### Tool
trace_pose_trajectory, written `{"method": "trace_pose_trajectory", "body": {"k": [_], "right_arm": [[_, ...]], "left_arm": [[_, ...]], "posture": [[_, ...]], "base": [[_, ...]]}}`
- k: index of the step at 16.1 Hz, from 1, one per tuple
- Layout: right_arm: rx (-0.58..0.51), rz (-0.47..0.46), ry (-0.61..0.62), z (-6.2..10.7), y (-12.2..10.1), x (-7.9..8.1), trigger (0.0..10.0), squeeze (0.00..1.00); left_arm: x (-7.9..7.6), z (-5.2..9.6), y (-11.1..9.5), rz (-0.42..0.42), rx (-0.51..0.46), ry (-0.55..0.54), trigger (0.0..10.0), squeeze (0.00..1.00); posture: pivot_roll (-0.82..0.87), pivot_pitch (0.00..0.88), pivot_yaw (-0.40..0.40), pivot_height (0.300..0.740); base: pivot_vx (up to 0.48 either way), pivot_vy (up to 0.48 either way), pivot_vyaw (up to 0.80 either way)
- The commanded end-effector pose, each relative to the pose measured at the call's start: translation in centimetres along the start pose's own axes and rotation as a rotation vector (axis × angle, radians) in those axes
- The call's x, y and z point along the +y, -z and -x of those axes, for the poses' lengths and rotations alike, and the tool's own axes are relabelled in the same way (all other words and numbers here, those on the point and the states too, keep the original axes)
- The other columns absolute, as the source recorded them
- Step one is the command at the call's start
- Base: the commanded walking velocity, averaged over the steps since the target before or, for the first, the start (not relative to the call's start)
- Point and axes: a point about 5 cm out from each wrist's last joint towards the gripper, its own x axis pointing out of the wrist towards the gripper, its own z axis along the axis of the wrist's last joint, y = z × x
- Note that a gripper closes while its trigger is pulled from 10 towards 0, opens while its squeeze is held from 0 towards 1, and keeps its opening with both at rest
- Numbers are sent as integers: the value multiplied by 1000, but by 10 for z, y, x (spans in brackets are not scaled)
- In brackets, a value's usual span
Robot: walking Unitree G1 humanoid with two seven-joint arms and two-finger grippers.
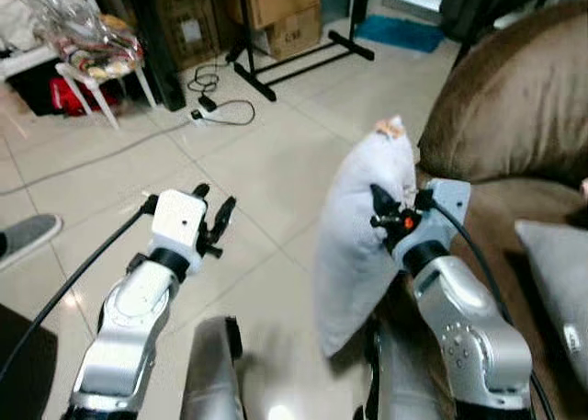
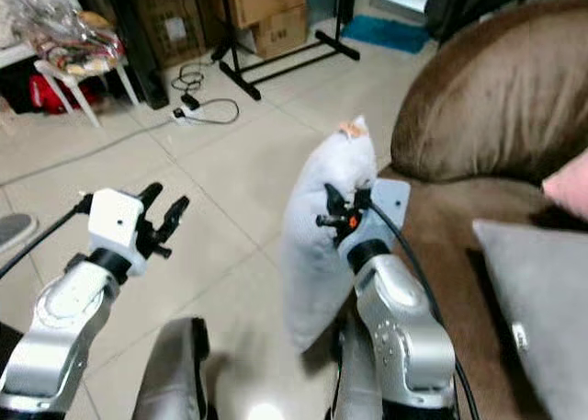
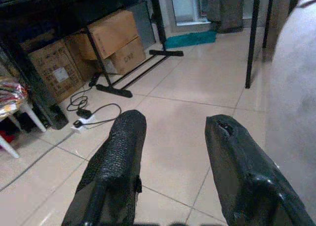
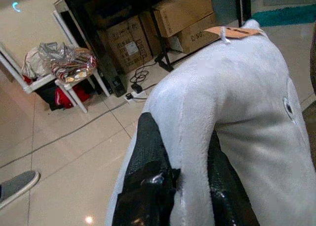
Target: Move the pillow to the sofa from floor
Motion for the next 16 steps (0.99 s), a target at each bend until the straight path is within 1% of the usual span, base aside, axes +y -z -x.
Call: {"method": "trace_pose_trajectory", "body": {"k": [1,3,5,6,7,10,12,13,16], "right_arm": [[-69,-1,-35,-2,-17,8,10000,0],[-63,-7,-18,-6,-17,10,10000,0],[-61,-15,-19,-4,-18,11,10000,0],[-64,-14,-17,-4,-18,11,10000,0],[-75,-16,-1,-4,-21,7,10000,0],[-83,-22,22,-6,-23,7,10000,0],[-82,-22,28,-5,-24,6,10000,0],[-81,-23,37,-5,-24,4,10000,0],[-70,-20,31,-4,-24,5,10000,0]], "left_arm": [[3,2,-3,5,-5,-6,10000,0],[9,-1,-4,-17,5,-26,10000,0],[8,2,0,-14,18,-26,10000,0],[7,2,1,-20,21,-16,10000,0],[3,-2,-4,-27,8,10,10000,0],[9,-3,-4,-20,10,-13,10000,0],[9,-3,-3,-22,14,-11,10000,0],[9,-4,-3,-23,13,-11,10000,0],[8,-4,-3,-22,16,-8,10000,0]], "posture": [[1,0,23,595],[7,0,5,615],[-7,0,22,635],[-6,0,25,640],[-9,0,37,655],[-19,0,40,685],[-21,0,42,700],[-21,0,40,715],[-22,0,39,740]], "base": [[0,0,0],[0,0,0],[0,0,0],[0,0,0],[0,0,0],[0,0,0],[0,0,0],[0,0,0],[0,0,0]]}}
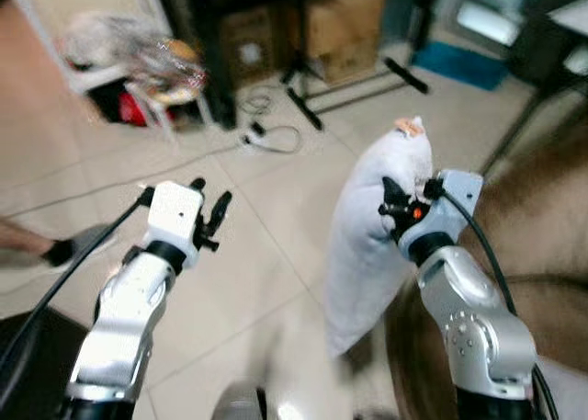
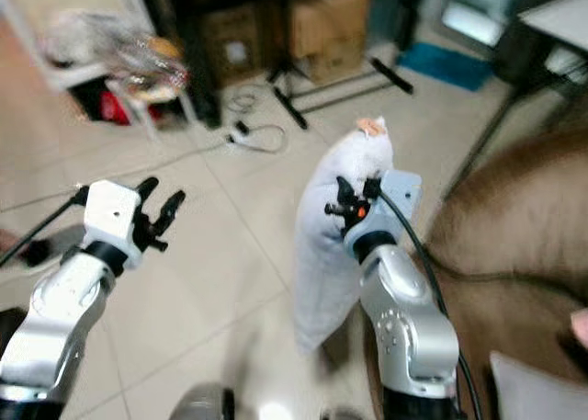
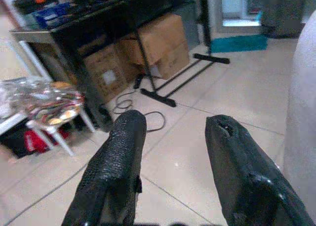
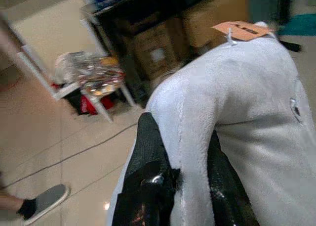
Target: Move the pillow to the sofa from floor
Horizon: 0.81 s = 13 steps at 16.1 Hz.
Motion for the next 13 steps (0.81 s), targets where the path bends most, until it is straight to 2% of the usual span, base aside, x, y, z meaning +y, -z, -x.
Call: {"method": "trace_pose_trajectory", "body": {"k": [1,13], "right_arm": [[-51,-9,-48,1,-12,11,10000,0],[-13,2,-59,8,-4,7,10000,0]], "left_arm": [[2,3,5,-4,27,-5,10000,0],[-2,3,5,-24,40,39,10000,0]], "posture": [[-22,0,39,740],[-25,0,52,740]], "base": [[0,0,0],[0,0,0]]}}
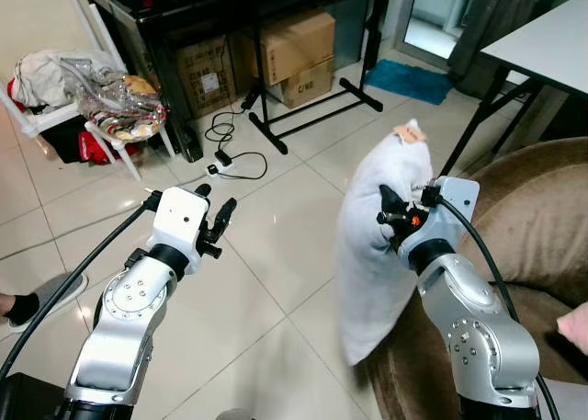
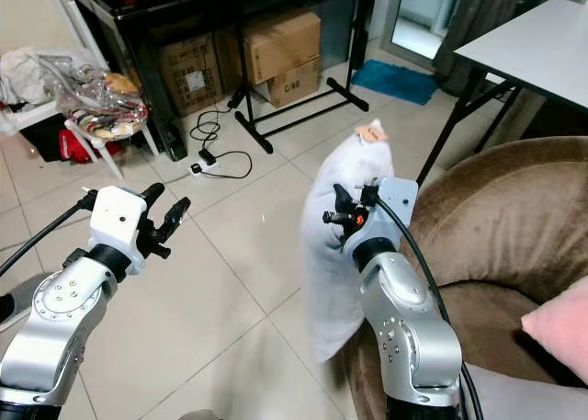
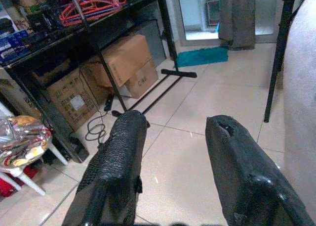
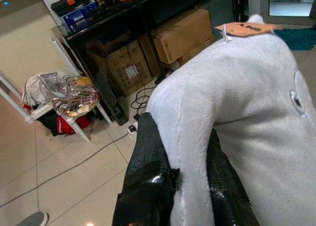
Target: Move the pillow to the sofa from floor
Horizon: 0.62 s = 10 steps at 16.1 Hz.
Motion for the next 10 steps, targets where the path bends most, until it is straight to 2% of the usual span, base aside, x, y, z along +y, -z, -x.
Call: {"method": "trace_pose_trajectory", "body": {"k": [1,3,6,10], "right_arm": [[-73,1,-45,3,-13,7,10000,0],[-53,20,-47,4,-10,6,10000,0],[-32,15,-39,5,-6,5,10000,0],[-32,0,66,4,-5,-6,10000,0]], "left_arm": [[1,0,0,-11,2,6,10000,0],[0,0,0,-5,4,14,10000,0],[0,-1,0,-15,6,14,10000,0],[0,-5,-2,-23,1,20,10000,0]], "posture": [[-25,0,52,740],[-23,0,52,740],[-21,0,51,740],[-23,0,51,740]], "base": [[0,0,0],[0,152,0],[0,480,-800],[0,480,-800]]}}
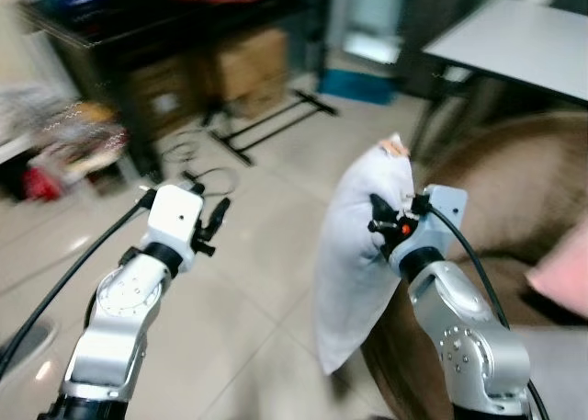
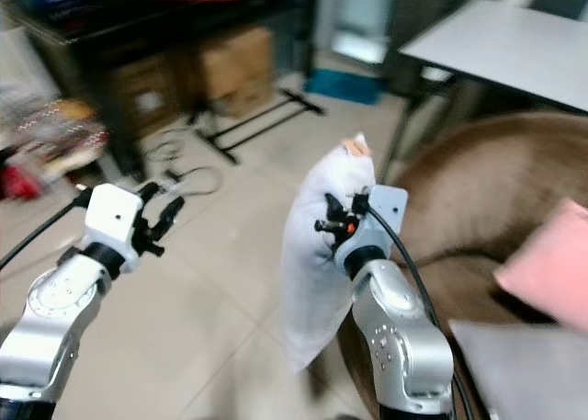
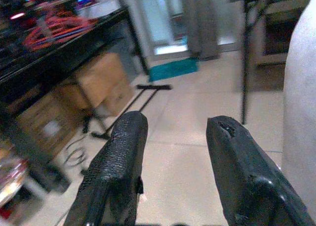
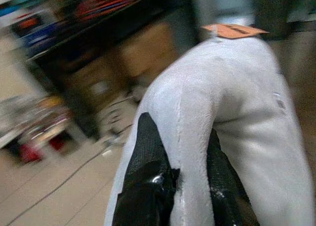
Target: Move the pillow to the sofa from floor
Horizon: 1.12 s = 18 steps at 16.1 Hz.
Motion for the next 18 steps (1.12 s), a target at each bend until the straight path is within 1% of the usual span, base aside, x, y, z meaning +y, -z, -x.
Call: {"method": "trace_pose_trajectory", "body": {"k": [1,2,3,4,6,8,9,11,13,14,16,18], "right_arm": [[-50,9,52,1,-11,-10,10000,0],[-52,9,52,1,-11,-10,10000,0],[-55,8,54,0,-13,-10,10000,0],[-59,21,88,-3,-14,-11,10000,0],[-78,25,95,-7,-17,-10,10000,0],[-84,41,72,-12,-20,-7,10000,0],[-84,60,51,-13,-20,-4,10000,0],[-90,81,46,-15,-21,-3,10000,0],[-104,112,56,-19,-23,-4,10000,0],[-105,117,64,-22,-26,-6,10000,0],[-104,108,68,-24,-28,-7,10000,0],[-109,117,68,-24,-28,-7,10000,0]], "left_arm": [[-6,-4,-3,-4,-12,25,10000,0],[-6,-5,-3,-4,-12,25,10000,0],[-5,-6,-4,7,-17,16,10000,0],[0,-7,-6,27,-24,-21,10000,0],[4,-7,-6,56,-15,-53,10000,0],[5,-7,-8,50,-35,-34,10000,0],[5,-6,-9,56,-40,-36,10000,0],[5,-6,-10,69,-48,-27,10000,0],[4,-7,-11,75,-53,-8,10000,0],[0,-7,-12,73,-55,30,10000,0],[-4,-6,-11,65,-49,72,10000,0],[-6,-6,-10,61,-46,87,10000,0]], "posture": [[-23,0,50,740],[-23,0,50,740],[-18,0,46,740],[-18,0,46,740],[-1,0,34,740],[7,0,30,740],[7,0,30,740],[9,0,30,740],[9,0,33,740],[7,0,35,740],[4,0,37,740],[3,0,37,740]], "base": [[0,480,-800],[0,480,-800],[0,0,-800],[0,0,-781],[0,0,0],[0,0,0],[281,0,0],[315,0,0],[366,0,0],[368,0,0],[366,0,-800],[356,0,-800]]}}
